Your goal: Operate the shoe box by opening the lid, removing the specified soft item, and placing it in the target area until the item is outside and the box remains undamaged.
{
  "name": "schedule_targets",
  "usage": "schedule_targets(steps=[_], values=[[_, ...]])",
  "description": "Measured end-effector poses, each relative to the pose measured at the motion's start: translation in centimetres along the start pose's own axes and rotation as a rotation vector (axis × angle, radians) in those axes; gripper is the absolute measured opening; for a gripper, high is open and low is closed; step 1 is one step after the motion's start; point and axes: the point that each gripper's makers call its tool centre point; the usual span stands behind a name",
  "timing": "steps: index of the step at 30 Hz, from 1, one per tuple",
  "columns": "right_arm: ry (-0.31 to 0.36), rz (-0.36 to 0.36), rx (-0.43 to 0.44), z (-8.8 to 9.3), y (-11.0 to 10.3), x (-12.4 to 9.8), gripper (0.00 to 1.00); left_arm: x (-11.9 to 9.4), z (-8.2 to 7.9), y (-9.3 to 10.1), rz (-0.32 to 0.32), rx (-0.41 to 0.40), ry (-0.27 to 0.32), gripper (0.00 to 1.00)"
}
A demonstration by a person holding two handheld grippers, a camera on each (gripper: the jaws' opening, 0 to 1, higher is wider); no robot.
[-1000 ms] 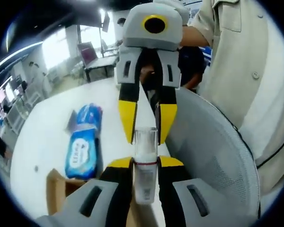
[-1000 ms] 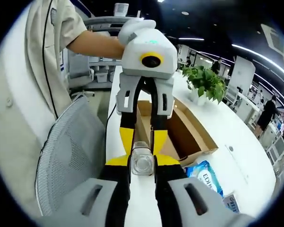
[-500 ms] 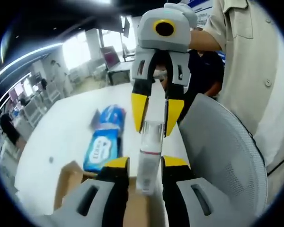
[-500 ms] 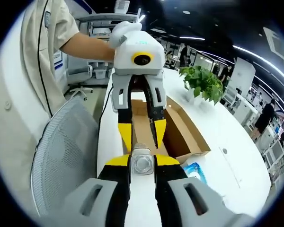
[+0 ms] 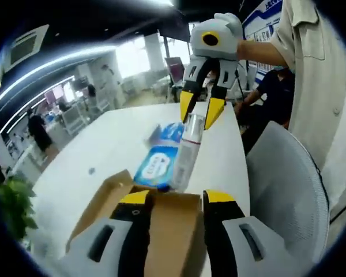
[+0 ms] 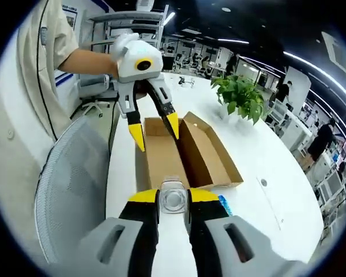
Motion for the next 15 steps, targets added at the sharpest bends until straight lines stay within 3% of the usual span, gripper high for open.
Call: schedule_targets(steps=[15], values=[[-0.097, 0.037, -0.075, 0.5, 6.3, -0.8, 0.16, -2.7, 3.0, -1.8, -0.13, -0.189, 0.029, 0.53]])
Point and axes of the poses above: the point that each gripper's makers call its tool centre point, and the gripper's own axes: x roughly forward along the fingers, y roughly to its right, z roughly out of its underside, and after that the axes turned 15 degrees about -y, right-handed
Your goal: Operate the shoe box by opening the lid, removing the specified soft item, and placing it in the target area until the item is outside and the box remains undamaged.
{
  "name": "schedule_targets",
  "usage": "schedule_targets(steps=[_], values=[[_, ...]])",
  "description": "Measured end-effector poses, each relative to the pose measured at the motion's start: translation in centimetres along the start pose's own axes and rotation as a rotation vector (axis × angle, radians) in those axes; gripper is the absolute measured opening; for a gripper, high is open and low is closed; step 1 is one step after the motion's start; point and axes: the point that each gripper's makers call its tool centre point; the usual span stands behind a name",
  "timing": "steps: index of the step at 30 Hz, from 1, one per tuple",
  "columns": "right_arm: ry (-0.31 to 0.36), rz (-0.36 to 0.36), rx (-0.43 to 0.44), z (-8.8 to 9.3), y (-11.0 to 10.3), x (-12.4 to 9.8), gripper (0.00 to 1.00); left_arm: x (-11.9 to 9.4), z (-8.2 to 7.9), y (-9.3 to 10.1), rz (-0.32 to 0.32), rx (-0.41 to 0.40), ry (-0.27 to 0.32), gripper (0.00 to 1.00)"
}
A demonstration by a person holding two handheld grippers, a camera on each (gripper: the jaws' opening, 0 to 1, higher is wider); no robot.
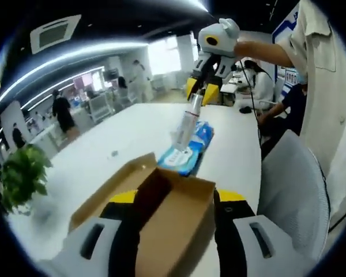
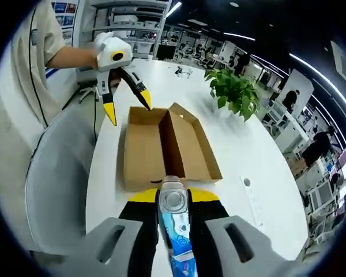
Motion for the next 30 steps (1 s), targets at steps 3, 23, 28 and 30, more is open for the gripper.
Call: schedule_targets(steps=[3, 23, 28, 30], values=[[-0.006, 0.002, -0.012, -0.1, 1.0, 0.0, 0.16, -0.5, 0.6, -0.5, -0.026, -0.035, 0.002, 0.56], [-0.088, -0.016, -0.058, 1.1, 6.3, 2.4, 0.16, -4.2, 4.4, -2.8, -0.161, -0.211, 0.019, 0.7], [-0.117, -0.03, -0.067, 1.8, 6.9, 3.4, 0.16, -4.8, 5.1, -2.9, -0.182, -0.234, 0.017, 0.71], [-0.126, -0.037, -0.075, 2.1, 7.0, 3.8, 0.16, -5.0, 5.3, -2.9, -0.187, -0.242, 0.018, 0.72]])
Point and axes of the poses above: the point that each gripper's makers call its tool centre point, and the gripper's own axes: x roughly forward along the fingers, y roughly to its right, z roughly out of its underside, and after that the axes turned 15 degrees about -y, right-handed
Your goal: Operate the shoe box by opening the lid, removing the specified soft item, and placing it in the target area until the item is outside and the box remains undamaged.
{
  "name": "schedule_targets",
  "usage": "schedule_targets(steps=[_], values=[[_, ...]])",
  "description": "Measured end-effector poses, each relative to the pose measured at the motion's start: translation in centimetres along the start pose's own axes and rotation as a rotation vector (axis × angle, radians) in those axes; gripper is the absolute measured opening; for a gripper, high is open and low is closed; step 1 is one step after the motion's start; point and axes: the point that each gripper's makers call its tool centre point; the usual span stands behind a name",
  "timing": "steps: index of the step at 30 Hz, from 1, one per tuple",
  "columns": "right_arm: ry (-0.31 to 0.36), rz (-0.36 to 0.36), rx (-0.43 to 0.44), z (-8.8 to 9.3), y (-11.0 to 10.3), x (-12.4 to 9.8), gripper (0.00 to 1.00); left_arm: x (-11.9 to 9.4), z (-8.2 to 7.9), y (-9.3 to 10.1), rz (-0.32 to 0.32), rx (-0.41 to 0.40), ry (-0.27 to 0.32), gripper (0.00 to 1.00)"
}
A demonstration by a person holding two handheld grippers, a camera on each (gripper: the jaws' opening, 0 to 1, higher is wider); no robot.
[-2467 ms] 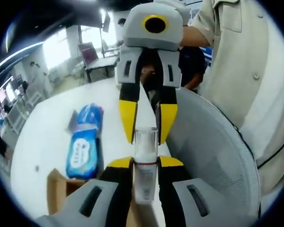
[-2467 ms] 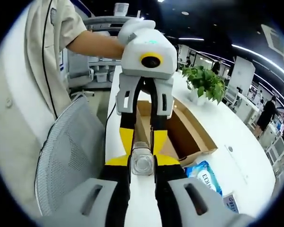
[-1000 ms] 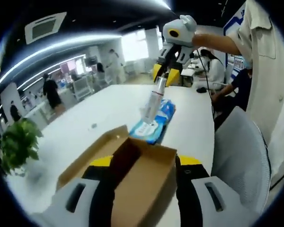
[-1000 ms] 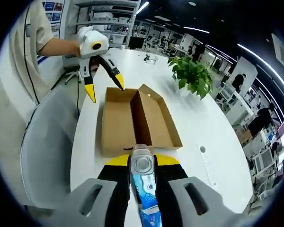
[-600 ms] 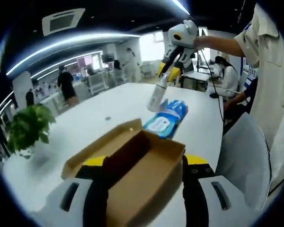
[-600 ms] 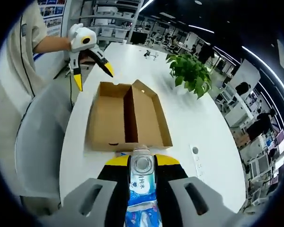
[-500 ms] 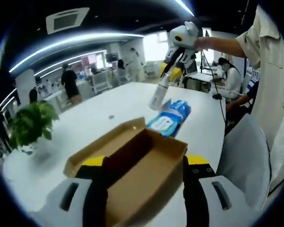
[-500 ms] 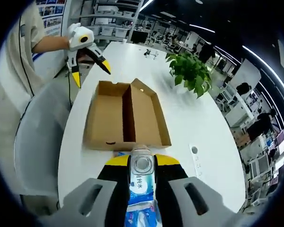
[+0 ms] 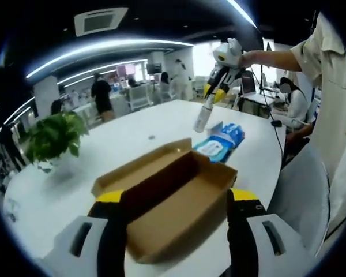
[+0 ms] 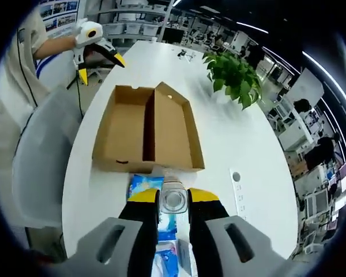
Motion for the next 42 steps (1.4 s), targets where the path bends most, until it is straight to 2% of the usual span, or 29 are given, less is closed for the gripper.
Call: schedule_targets(steps=[18, 27, 42], values=[[-0.095, -0.038, -0.03, 2.8, 2.8, 4.1, 0.16, -0.7, 1.9, -0.6, -0.032, -0.068, -0.001, 0.77], [-0.113, -0.053, -0.031, 3.6, 4.2, 6.2, 0.16, -0.6, 2.7, -1.0, -0.051, -0.093, -0.021, 0.77], [-0.201, -0.108, -0.056, 5.2, 4.1, 9.7, 0.16, -0.4, 4.2, -1.3, -0.062, -0.12, -0.06, 0.75]])
Point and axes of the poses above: the point that each gripper's makers call its tool centre point, and the gripper's own axes: x roughly forward along the fingers, y roughly to its right, z roughly out of its underside, and after that the axes turned 15 degrees about -y, right-handed
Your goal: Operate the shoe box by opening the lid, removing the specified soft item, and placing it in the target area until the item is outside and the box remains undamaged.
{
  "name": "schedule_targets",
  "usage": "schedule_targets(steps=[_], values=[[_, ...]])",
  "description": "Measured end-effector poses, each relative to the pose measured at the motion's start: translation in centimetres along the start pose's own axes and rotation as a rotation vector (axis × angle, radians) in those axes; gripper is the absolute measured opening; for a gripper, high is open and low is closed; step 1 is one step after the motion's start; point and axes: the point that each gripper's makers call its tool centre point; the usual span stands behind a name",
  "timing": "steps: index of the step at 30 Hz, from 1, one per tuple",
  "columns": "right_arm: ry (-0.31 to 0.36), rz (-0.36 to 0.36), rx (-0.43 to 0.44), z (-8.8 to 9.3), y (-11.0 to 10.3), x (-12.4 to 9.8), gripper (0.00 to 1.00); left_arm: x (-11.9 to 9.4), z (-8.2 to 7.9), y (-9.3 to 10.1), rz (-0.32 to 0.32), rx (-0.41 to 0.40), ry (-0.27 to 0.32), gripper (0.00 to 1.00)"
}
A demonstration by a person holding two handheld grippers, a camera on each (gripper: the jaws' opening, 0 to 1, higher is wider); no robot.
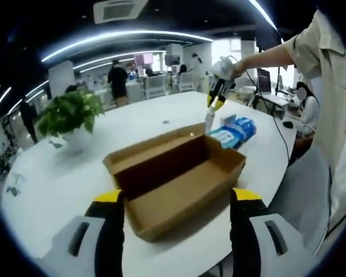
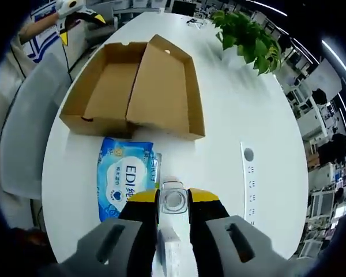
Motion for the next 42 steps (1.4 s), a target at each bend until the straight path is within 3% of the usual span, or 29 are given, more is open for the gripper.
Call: schedule_targets(steps=[11, 20, 31, 42], values=[[-0.076, -0.039, -0.019, 1.2, -0.2, 1.6, 0.17, 0.5, 0.9, -0.1, -0.002, -0.008, -0.024, 0.71], [-0.07, -0.047, -0.015, 0.5, 0.1, 1.8, 0.17, 0.9, 1.4, 0.0, 0.002, -0.021, -0.033, 0.68], [-0.066, -0.014, -0.017, 0.2, 1.2, 1.7, 0.21, 1.2, 1.9, -1.2, -0.037, -0.052, -0.047, 0.61], [-0.008, 0.026, 0.045, -0.8, 1.8, 0.0, 0.24, 1.9, 2.5, -2.3, -0.084, -0.071, -0.082, 0.5]])
Point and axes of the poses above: the point that each gripper's makers call its tool centre point, and the gripper's own axes: x roughly forward along the fingers, y roughly to its right, z roughly out of its underside, and after that the axes turned 15 degrees about -y, right-handed
